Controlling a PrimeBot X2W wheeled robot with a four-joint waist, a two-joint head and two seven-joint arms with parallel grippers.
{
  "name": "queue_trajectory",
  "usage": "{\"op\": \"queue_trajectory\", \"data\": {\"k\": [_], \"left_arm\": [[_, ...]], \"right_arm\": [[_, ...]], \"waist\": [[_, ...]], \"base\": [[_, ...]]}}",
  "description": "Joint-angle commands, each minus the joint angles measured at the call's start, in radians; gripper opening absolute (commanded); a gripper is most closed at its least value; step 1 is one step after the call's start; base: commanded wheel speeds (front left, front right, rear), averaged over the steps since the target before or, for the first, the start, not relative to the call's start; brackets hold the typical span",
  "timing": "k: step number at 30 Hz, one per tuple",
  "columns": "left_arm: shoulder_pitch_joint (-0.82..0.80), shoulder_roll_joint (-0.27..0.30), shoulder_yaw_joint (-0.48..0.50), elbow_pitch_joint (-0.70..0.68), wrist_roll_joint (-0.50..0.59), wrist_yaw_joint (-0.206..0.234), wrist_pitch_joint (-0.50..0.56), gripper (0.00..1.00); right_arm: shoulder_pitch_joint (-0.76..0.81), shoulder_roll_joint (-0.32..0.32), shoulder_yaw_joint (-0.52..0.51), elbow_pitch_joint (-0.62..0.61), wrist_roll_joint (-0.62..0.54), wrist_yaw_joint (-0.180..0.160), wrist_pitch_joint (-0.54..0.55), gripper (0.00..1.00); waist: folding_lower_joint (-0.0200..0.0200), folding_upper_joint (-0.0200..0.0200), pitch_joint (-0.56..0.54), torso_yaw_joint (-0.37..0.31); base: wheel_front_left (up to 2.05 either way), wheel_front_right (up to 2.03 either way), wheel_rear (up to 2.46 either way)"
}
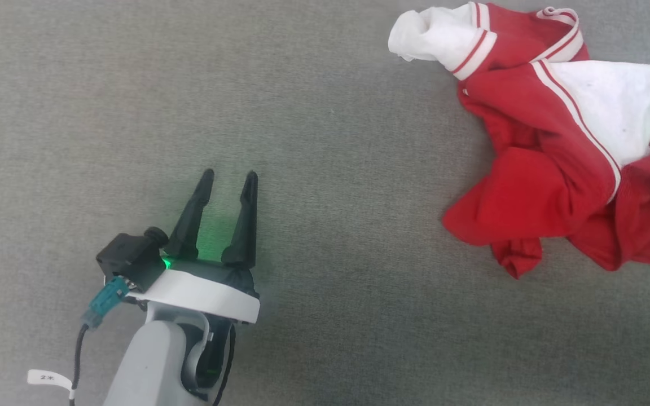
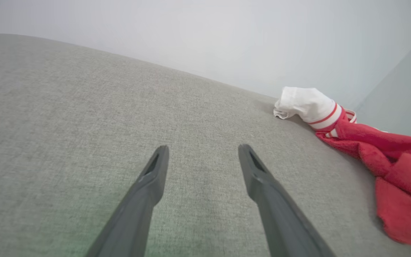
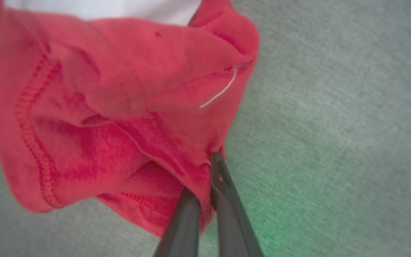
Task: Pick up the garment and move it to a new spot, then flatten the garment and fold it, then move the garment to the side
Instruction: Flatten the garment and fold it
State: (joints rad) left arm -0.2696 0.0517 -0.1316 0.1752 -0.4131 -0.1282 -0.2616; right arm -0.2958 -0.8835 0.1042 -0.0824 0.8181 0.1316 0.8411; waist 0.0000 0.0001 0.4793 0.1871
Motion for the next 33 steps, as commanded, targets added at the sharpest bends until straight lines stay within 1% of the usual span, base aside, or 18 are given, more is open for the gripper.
{"op": "queue_trajectory", "data": {"k": [1, 2, 3, 5, 6, 10, 13, 16, 19, 23, 27, 29, 30, 31, 32, 33], "left_arm": [[-0.010, -0.001, 0.004, -0.004, 0.008, -0.003, -0.005, 1.00], [-0.013, -0.001, 0.002, -0.003, 0.011, -0.003, -0.005, 1.00], [-0.018, -0.001, 0.000, -0.002, 0.014, -0.003, -0.005, 1.00], [-0.023, -0.001, -0.002, 0.000, 0.015, -0.003, -0.005, 1.00], [-0.022, -0.001, -0.002, -0.001, 0.016, -0.004, -0.005, 1.00], [-0.018, -0.001, 0.002, -0.001, 0.017, -0.003, -0.005, 1.00], [-0.019, -0.001, -0.009, 0.003, 0.010, -0.003, -0.005, 1.00], [-0.030, -0.001, -0.027, 0.005, -0.001, -0.003, -0.005, 1.00], [-0.041, -0.001, -0.048, 0.008, -0.020, -0.003, -0.005, 1.00], [-0.044, -0.001, -0.066, 0.012, -0.046, -0.003, -0.005, 1.00], [-0.042, -0.001, -0.076, 0.018, -0.061, -0.003, -0.005, 1.00], [-0.040, -0.001, -0.078, 0.019, -0.069, -0.003, -0.005, 1.00], [-0.038, -0.001, -0.077, 0.019, -0.070, -0.003, -0.005, 1.00], [-0.035, -0.001, -0.076, 0.018, -0.072, -0.003, -0.005, 1.00], [-0.031, -0.001, -0.073, 0.017, -0.072, -0.003, -0.005, 1.00], [-0.028, -0.001, -0.071, 0.016, -0.072, -0.003, -0.005, 1.00]], "right_arm": [[0.039, 0.011, -0.004, 0.013, -0.023, -0.002, 0.004, 0.42], [0.061, 0.025, -0.033, 0.011, -0.041, -0.002, -0.003, 0.96], [0.080, 0.042, -0.058, 0.005, -0.050, -0.002, -0.010, 1.00], [0.100, 0.078, -0.121, -0.019, -0.060, -0.002, -0.027, 1.00], [0.107, 0.086, -0.151, -0.034, -0.064, -0.002, -0.026, 1.00], [0.099, 0.096, -0.273, -0.108, -0.066, -0.001, -0.012, 1.00], [0.037, 0.084, -0.305, -0.138, -0.057, -0.001, 0.025, 1.00], [-0.068, 0.094, -0.271, -0.130, -0.033, -0.001, 0.089, 1.00], [-0.187, 0.092, -0.191, -0.095, -0.040, -0.001, 0.181, 1.00], [-0.331, 0.116, -0.079, -0.030, -0.067, -0.001, 0.313, 1.00], [-0.417, 0.120, -0.002, 0.032, -0.106, -0.001, 0.421, 1.00], [-0.440, 0.118, 0.011, 0.050, -0.126, -0.001, 0.448, 1.00], [-0.446, 0.117, 0.015, 0.056, -0.135, -0.001, 0.457, 0.92], [-0.445, 0.117, 0.022, 0.058, -0.138, -0.001, 0.465, 0.66], [-0.441, 0.117, 0.024, 0.058, -0.135, -0.002, 0.471, 0.44], [-0.435, 0.115, 0.022, 0.056, -0.130, -0.002, 0.471, 0.20]], "waist": [[0.0000, -0.0001, 0.006, -0.007], [0.0000, -0.0001, 0.008, -0.008], [0.0000, -0.0001, 0.009, -0.008], [0.0000, -0.0001, 0.010, -0.007], [0.0000, -0.0001, 0.011, -0.005], [0.0000, -0.0001, 0.010, 0.001], [0.0000, -0.0001, 0.009, 0.012], [0.0000, -0.0001, 0.013, 0.031], [0.0000, -0.0001, 0.023, 0.055], [0.0000, -0.0001, 0.038, 0.086], [0.0000, -0.0001, 0.050, 0.113], [0.0000, -0.0001, 0.051, 0.124], [0.0000, -0.0001, 0.050, 0.127], [0.0000, -0.0001, 0.049, 0.129], [0.0000, -0.0001, 0.049, 0.129], [0.0000, -0.0001, 0.048, 0.128]], "base": [[0.00, 0.00, 0.00], [0.00, 0.00, 0.00], [0.00, 0.00, 0.00], [0.00, 0.00, 0.00], [0.00, 0.00, 0.00], [0.00, 0.00, 0.00], [0.00, 0.00, 0.00], [0.00, 0.00, 0.00], [0.00, 0.00, 0.00], [0.00, 0.00, 0.00], [0.00, 0.00, 0.00], [0.00, 0.00, 0.00], [0.00, 0.00, 0.00], [0.00, 0.00, 0.00], [0.00, 0.00, 0.00], [0.00, 0.00, 0.00]]}}
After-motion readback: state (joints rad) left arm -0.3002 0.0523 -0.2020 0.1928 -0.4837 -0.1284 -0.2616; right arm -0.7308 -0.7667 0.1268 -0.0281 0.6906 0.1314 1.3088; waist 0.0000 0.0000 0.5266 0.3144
